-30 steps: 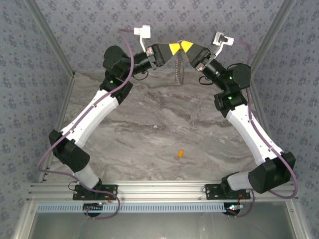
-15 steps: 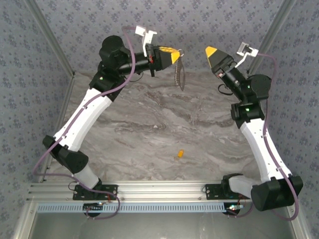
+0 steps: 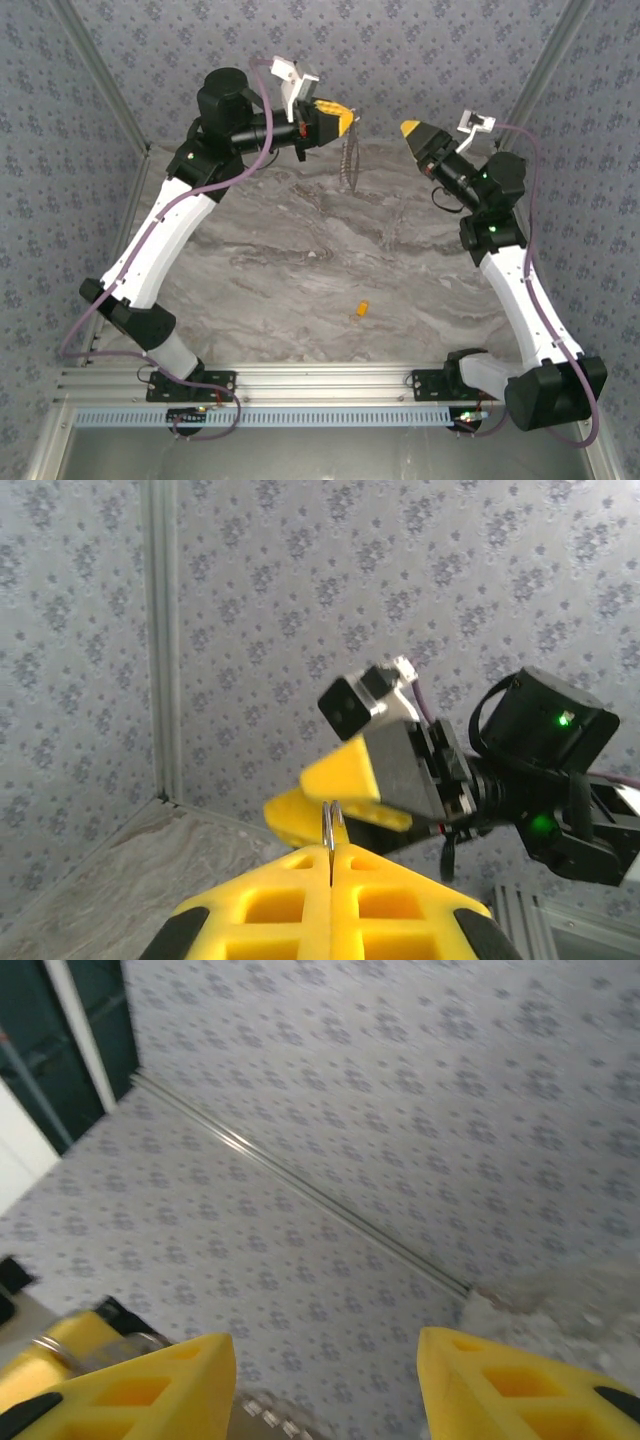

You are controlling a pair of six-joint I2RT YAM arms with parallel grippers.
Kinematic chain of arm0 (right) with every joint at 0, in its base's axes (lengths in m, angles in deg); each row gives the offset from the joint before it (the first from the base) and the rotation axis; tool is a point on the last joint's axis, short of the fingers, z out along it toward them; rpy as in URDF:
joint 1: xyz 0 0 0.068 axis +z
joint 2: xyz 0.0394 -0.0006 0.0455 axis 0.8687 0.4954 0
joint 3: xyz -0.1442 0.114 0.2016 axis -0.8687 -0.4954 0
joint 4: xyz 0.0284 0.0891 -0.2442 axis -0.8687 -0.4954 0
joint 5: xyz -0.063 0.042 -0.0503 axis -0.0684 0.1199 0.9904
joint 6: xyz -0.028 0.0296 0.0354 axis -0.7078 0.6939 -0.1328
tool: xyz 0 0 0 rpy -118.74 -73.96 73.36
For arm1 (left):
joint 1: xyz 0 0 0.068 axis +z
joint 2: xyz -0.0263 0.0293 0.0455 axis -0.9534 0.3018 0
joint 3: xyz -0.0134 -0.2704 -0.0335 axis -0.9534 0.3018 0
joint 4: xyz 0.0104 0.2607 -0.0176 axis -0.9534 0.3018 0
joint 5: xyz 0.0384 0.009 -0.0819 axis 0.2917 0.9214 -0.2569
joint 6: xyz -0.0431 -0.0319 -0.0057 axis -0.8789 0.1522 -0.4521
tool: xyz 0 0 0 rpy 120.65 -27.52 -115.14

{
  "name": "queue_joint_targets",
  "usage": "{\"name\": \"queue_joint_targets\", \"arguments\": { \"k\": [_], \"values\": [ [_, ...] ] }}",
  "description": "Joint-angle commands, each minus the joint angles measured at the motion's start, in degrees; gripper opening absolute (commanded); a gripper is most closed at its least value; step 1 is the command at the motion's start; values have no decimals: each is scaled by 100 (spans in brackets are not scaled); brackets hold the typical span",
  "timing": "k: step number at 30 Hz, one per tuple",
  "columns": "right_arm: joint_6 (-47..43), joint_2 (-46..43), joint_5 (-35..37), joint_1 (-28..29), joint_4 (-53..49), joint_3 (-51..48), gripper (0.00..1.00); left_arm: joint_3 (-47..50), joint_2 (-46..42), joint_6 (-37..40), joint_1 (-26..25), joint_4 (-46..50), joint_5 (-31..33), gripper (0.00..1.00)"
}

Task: Put the keys on the keyring

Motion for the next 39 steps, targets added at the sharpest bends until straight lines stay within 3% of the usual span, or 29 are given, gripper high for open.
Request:
{"name": "queue_joint_targets", "arguments": {
  "k": [1, 8, 14, 28, 39],
  "values": [
    [-502, -129, 17, 85, -1091, -311, 53, 259, -223, -2, 59, -275, 503, 0],
    [-1242, -165, 393, 611, -2879, -995, 52, 1322, -669, -282, 169, -875, 1319, 0],
    [-1643, 133, 805, 1386, -4238, -1387, 50, 1747, -850, -604, 345, -1053, 1469, 0],
    [-1308, 1639, 2228, 3259, -5908, -1193, 46, 2392, -1199, -930, 577, -1277, 1549, 0],
    [-1056, 2499, 2841, 3877, -6311, -642, 40, 2764, -1404, -1059, 599, -1440, 1457, 0]
  ]
}}
